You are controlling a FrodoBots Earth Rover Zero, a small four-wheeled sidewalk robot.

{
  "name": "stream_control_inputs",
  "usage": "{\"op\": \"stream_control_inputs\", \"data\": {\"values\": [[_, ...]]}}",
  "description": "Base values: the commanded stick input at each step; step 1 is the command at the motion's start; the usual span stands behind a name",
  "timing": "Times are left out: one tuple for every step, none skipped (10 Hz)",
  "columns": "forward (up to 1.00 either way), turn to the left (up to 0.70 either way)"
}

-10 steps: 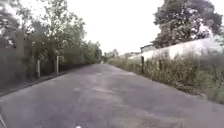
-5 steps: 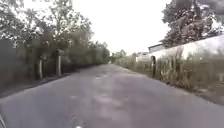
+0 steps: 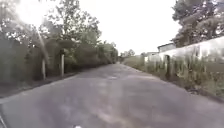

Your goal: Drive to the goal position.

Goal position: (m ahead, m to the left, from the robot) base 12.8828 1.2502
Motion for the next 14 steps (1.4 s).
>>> {"op": "stream_control_inputs", "data": {"values": [[1.0,0.0],[1.0,0.0],[1.0,0.0],[1.0,0.0],[1.0,0.0],[1.0,0.0],[1.0,0.0],[1.0,0.0],[1.0,-0.23],[1.0,-0.4],[1.0,-0.4],[1.0,-0.4],[1.0,-0.4],[1.0,-0.4]]}}
